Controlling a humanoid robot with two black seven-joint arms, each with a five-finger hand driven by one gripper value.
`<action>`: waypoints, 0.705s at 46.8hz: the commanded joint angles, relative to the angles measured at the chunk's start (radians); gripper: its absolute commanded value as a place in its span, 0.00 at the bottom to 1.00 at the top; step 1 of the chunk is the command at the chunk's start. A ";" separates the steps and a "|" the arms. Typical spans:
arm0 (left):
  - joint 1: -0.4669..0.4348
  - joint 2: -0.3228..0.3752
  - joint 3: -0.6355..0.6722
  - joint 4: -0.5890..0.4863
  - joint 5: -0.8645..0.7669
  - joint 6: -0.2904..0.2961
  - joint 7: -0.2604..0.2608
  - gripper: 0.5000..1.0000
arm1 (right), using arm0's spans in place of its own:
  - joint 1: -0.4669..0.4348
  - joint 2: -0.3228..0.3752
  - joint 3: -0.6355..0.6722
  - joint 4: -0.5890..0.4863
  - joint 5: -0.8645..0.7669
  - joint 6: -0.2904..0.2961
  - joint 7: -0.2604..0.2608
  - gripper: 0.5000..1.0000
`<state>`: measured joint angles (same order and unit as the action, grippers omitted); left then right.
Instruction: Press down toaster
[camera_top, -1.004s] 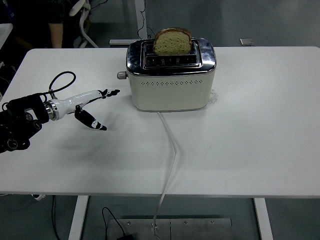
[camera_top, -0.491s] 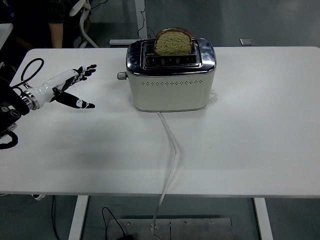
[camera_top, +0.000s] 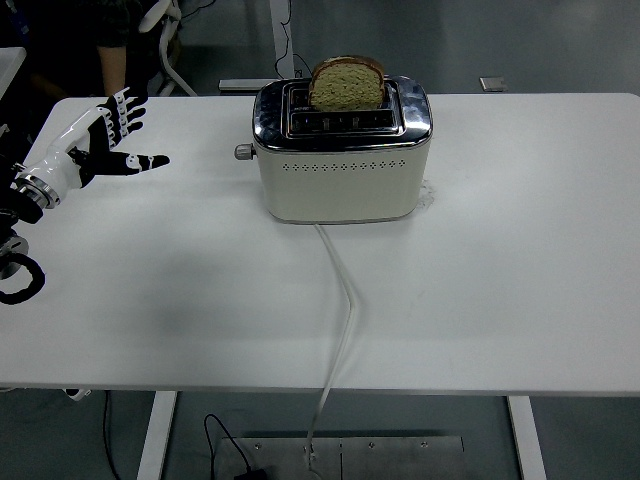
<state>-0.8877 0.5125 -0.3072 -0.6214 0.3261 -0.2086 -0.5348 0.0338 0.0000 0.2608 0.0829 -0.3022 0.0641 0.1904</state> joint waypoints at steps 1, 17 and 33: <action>0.001 -0.002 -0.001 0.000 -0.077 -0.009 0.006 1.00 | 0.000 0.000 0.000 0.000 0.000 -0.001 0.000 1.00; 0.003 -0.071 -0.004 0.066 -0.341 0.001 0.090 1.00 | 0.000 0.000 0.000 0.000 0.000 -0.001 0.000 1.00; 0.006 -0.094 -0.041 0.100 -0.489 0.001 0.220 1.00 | 0.000 0.000 0.000 0.000 0.000 -0.001 0.000 1.00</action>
<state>-0.8835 0.4307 -0.3268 -0.5212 -0.1621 -0.2083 -0.3132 0.0336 0.0000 0.2608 0.0828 -0.3023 0.0641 0.1902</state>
